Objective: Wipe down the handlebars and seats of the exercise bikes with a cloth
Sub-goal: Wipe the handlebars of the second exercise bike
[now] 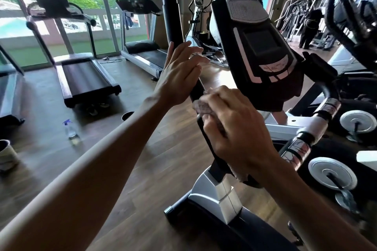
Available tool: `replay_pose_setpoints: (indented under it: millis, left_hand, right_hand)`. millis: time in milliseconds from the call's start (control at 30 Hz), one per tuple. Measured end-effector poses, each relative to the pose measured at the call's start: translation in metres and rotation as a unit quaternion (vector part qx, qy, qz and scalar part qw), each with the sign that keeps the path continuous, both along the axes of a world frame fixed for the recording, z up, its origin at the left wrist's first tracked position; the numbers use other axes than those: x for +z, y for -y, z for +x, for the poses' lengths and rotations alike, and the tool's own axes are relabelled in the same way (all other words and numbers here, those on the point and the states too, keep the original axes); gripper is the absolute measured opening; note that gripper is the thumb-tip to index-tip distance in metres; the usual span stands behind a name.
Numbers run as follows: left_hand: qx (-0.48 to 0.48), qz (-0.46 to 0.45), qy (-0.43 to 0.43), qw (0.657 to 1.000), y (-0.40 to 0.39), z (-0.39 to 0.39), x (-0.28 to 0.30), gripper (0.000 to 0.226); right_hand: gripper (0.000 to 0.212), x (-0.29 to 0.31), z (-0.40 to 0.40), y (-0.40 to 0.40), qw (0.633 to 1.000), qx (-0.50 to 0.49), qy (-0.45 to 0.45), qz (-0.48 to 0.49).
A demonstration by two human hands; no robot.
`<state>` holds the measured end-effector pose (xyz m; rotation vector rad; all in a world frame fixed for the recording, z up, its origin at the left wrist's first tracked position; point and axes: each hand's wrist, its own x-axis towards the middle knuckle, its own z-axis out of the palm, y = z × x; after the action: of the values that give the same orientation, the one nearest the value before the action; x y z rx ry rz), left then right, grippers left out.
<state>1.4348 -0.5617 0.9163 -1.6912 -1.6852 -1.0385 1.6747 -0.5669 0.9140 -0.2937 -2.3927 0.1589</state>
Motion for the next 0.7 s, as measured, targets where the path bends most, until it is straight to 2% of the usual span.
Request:
replay_pose_setpoints:
  millis: [133, 333, 500, 567, 633, 700]
  left_hand:
    - [-0.001, 0.01, 0.006, 1.0, -0.001, 0.001, -0.001, 0.038]
    - [0.019, -0.002, 0.0, 1.0, 0.002, 0.005, 0.0, 0.038]
    - [0.024, -0.02, -0.005, 0.999, 0.011, 0.011, 0.0, 0.041]
    - [0.027, -0.027, -0.006, 0.999, 0.013, 0.013, 0.0, 0.044]
    - [0.036, -0.035, -0.015, 0.999, 0.013, 0.013, 0.0, 0.047]
    - [0.037, -0.034, -0.02, 0.999, 0.013, 0.012, -0.001, 0.048]
  right_hand:
    - [0.044, -0.006, 0.019, -0.005, 0.991, 0.128, 0.038, 0.008]
    - [0.058, -0.004, 0.003, 0.001, 0.999, 0.017, 0.023, -0.032]
    - [0.061, -0.027, 0.045, 0.007, 0.994, 0.065, 0.076, 0.032]
    - [0.061, -0.024, 0.04, 0.001, 0.996, 0.054, 0.064, 0.009]
    - [0.061, -0.013, 0.021, 0.0, 0.998, 0.009, 0.045, -0.039]
    - [0.062, -0.002, 0.001, 0.001, 0.998, -0.036, 0.037, -0.045]
